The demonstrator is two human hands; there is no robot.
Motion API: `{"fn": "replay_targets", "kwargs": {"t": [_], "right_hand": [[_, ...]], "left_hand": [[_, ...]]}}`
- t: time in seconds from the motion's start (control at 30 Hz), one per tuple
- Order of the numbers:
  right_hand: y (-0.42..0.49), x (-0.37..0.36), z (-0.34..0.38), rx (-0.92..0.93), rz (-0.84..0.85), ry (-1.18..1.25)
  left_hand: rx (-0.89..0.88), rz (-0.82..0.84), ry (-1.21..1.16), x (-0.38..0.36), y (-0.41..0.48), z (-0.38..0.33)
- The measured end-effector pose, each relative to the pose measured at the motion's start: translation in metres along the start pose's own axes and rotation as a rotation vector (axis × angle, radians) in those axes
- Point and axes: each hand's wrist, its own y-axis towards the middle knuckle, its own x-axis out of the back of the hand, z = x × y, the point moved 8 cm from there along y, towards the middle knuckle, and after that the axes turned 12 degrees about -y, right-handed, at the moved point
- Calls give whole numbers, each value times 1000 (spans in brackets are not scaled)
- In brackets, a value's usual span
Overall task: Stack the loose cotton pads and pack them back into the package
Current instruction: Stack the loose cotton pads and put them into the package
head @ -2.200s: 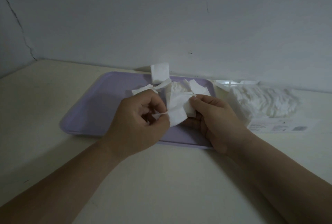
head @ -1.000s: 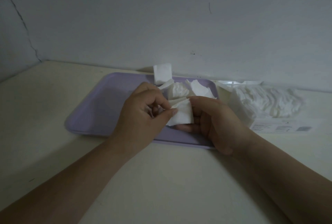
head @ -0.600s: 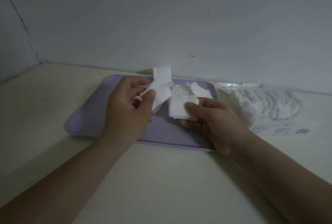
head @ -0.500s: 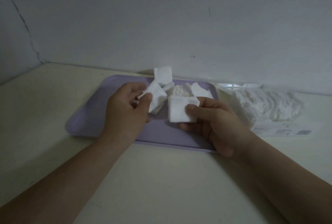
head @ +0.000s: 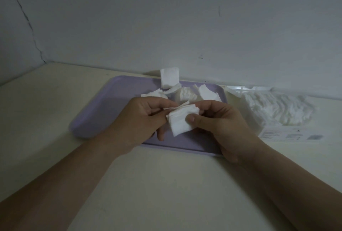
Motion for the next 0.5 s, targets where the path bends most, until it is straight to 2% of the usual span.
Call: {"fn": "replay_targets", "kwargs": {"t": [0.13, 0.23, 0.3, 0.37, 0.43, 0.5], "right_hand": [[0, 1, 1, 22, -17, -61], [1, 0, -1, 30, -7, -46], [1, -1, -2, 28, 8, -62], [1, 1, -3, 33, 2, -127], [1, 7, -4, 23, -39, -173], [2, 11, -6, 6, -70, -211]], "left_hand": [[18, 78, 23, -1, -1, 3], [69, 135, -67, -3, -2, 0], [88, 79, -85, 0, 1, -2], [-37, -131, 101, 21, 8, -6], [-238, -306, 481, 39, 9, -15], [-243, -208, 789, 36, 13, -6]]}}
